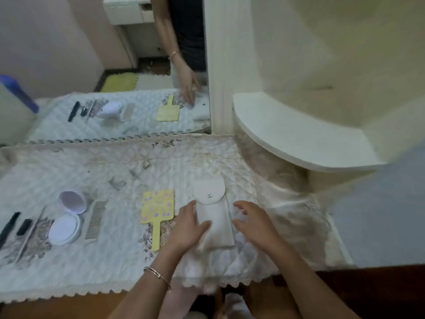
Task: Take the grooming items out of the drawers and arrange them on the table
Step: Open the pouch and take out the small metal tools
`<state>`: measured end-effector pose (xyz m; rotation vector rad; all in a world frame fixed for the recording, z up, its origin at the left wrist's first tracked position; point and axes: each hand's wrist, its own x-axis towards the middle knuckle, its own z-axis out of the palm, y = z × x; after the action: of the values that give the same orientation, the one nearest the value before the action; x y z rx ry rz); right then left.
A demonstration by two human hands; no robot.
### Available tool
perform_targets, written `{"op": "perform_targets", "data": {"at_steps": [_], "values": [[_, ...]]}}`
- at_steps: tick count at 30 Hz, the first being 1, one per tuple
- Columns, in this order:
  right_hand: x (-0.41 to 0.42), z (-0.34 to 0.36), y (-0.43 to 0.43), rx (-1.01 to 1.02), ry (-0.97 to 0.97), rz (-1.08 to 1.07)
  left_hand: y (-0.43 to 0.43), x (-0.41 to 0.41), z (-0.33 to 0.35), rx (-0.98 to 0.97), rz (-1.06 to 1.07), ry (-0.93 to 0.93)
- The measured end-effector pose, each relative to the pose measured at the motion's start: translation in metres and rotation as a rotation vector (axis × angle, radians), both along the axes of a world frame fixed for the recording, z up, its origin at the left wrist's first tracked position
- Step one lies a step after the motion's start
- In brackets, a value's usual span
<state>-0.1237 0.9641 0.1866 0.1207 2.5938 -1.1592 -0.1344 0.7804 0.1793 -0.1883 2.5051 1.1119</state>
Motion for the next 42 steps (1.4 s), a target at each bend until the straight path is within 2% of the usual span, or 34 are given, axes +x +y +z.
{"op": "perform_targets", "data": {"at_steps": [5,8,11,14,16,18,21,25,27,29,30,31,33,37,39,42], "values": [[-0.044,-0.009,-0.013,0.099,0.1,0.232,0.017,-0.016,-0.004,-0.076,0.089,0.014],[-0.06,-0.015,-0.019,0.274,0.156,0.354,0.023,-0.022,-0.004,-0.149,0.068,-0.024],[-0.072,-0.015,-0.019,0.343,0.228,0.323,0.02,-0.026,-0.012,-0.124,0.089,-0.035],[-0.083,-0.012,-0.024,0.355,0.405,0.364,0.017,-0.028,-0.016,-0.055,0.126,-0.024],[-0.087,-0.005,-0.028,0.261,0.336,0.382,0.014,-0.031,-0.016,0.003,0.155,-0.041],[-0.091,0.007,-0.031,0.07,0.194,0.27,0.007,-0.033,-0.015,0.114,0.204,-0.089],[-0.104,0.03,-0.035,-0.175,0.243,-0.004,-0.004,-0.031,-0.012,0.322,0.228,-0.182],[-0.114,0.053,-0.047,-0.303,0.282,-0.138,-0.013,-0.024,0.003,0.558,0.187,-0.191],[-0.114,0.059,-0.047,-0.178,0.346,-0.131,-0.016,-0.019,0.013,0.602,0.138,-0.189],[-0.113,0.061,-0.043,0.175,0.443,-0.003,-0.019,-0.013,0.022,0.624,0.107,-0.186],[-0.111,0.063,-0.042,0.289,0.475,0.065,-0.02,-0.011,0.026,0.631,0.1,-0.186],[-0.109,0.067,-0.042,0.304,0.477,0.112,-0.022,-0.008,0.029,0.637,0.102,-0.182],[-0.1,0.077,-0.047,0.194,0.497,0.155,-0.025,-0.004,0.036,0.665,0.098,-0.17],[-0.086,0.088,-0.052,-0.054,0.571,0.056,-0.028,0.0,0.046,0.673,0.094,-0.072],[-0.08,0.092,-0.052,-0.07,0.515,0.132,-0.031,0.001,0.05,0.644,0.083,-0.01],[-0.075,0.089,-0.05,-0.009,0.418,0.299,-0.032,0.0,0.06,0.582,-0.059,0.049]]}}
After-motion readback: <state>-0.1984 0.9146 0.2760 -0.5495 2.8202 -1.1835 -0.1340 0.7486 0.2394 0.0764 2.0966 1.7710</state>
